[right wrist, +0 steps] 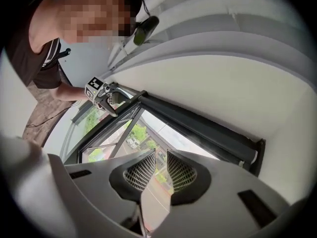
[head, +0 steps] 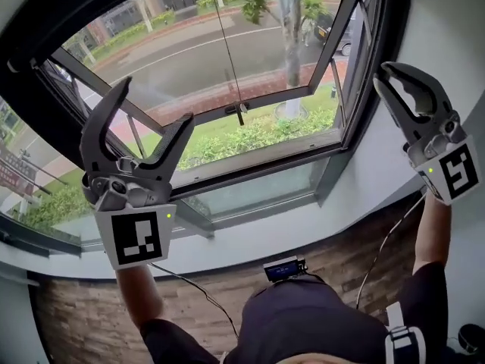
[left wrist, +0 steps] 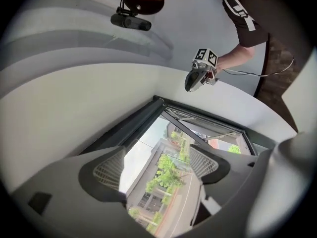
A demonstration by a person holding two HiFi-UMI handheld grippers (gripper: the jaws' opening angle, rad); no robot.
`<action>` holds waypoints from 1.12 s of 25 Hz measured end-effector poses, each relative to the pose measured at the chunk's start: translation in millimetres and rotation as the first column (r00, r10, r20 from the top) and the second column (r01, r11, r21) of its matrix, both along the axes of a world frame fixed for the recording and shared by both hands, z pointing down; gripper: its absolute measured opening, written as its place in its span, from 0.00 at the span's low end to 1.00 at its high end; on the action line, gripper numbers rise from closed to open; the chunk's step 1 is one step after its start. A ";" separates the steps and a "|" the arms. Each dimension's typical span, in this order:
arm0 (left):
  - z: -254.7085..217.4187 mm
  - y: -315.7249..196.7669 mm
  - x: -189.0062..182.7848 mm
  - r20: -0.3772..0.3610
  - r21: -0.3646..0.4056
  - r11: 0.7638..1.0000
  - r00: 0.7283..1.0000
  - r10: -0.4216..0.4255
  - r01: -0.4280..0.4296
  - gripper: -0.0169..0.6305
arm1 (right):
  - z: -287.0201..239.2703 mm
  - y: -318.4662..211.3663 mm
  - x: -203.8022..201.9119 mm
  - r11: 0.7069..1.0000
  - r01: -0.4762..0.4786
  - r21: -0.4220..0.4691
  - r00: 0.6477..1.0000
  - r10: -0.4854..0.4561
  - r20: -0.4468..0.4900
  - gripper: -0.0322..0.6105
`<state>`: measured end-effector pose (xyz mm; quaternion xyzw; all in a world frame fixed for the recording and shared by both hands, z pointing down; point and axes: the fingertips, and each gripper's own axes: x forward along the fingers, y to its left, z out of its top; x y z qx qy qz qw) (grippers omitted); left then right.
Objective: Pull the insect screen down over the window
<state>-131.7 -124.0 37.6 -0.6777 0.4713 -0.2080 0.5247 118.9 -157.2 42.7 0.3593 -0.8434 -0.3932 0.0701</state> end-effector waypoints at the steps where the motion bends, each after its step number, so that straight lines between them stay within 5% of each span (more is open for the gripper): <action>1: -4.1 -2.5 5.9 0.010 0.015 1.000 1.000 -0.010 0.010 0.74 | -6.2 -3.8 4.2 1.000 0.023 0.016 1.000 -0.023 0.016 0.15; 4: -5.1 -10.4 24.2 0.032 0.046 0.998 0.999 -0.035 0.034 0.96 | -7.3 -21.4 13.7 0.997 0.076 0.022 0.995 -0.077 0.062 0.15; 7: 15.4 -21.8 35.7 0.018 0.006 1.000 1.000 -0.018 0.018 0.96 | 16.6 -42.7 15.2 0.995 0.100 -0.014 0.992 -0.098 0.075 0.15; 10: 40.4 -39.0 41.7 0.090 -0.063 0.998 0.996 -0.020 0.025 0.95 | 33.2 -54.6 6.2 0.994 0.105 -0.038 0.993 -0.103 0.050 0.15; 13: 42.6 -44.6 44.7 0.112 -0.088 0.996 0.993 0.029 -0.019 0.75 | 31.5 -58.9 -4.5 0.996 0.085 -0.031 0.996 -0.085 0.017 0.15; 16: 26.2 -33.8 35.3 -0.021 -0.120 0.978 0.985 0.169 -0.171 0.46 | 22.6 -58.3 -17.5 0.998 0.057 -0.010 0.998 -0.057 -0.006 0.15; 20: -14.2 -38.5 5.9 -0.084 -0.070 0.966 0.966 0.244 -0.250 0.42 | -4.0 -55.4 -39.4 0.998 -0.005 0.065 0.998 0.008 -0.054 0.15; 22: -31.5 -47.5 -6.7 -0.057 -0.029 0.977 0.976 0.210 -0.212 0.42 | -24.1 -55.2 -50.6 0.990 -0.048 0.129 0.994 0.060 -0.091 0.15; 25: -58.3 -66.1 -29.3 0.030 0.056 0.997 0.999 0.046 -0.047 0.42 | -55.0 -57.5 -67.6 0.967 -0.115 0.229 0.977 0.152 -0.148 0.15; 28: -80.1 -92.6 -44.3 0.112 0.106 0.991 0.990 -0.090 0.078 0.41 | -76.7 -68.1 -84.8 0.939 -0.176 0.296 0.946 0.245 -0.214 0.15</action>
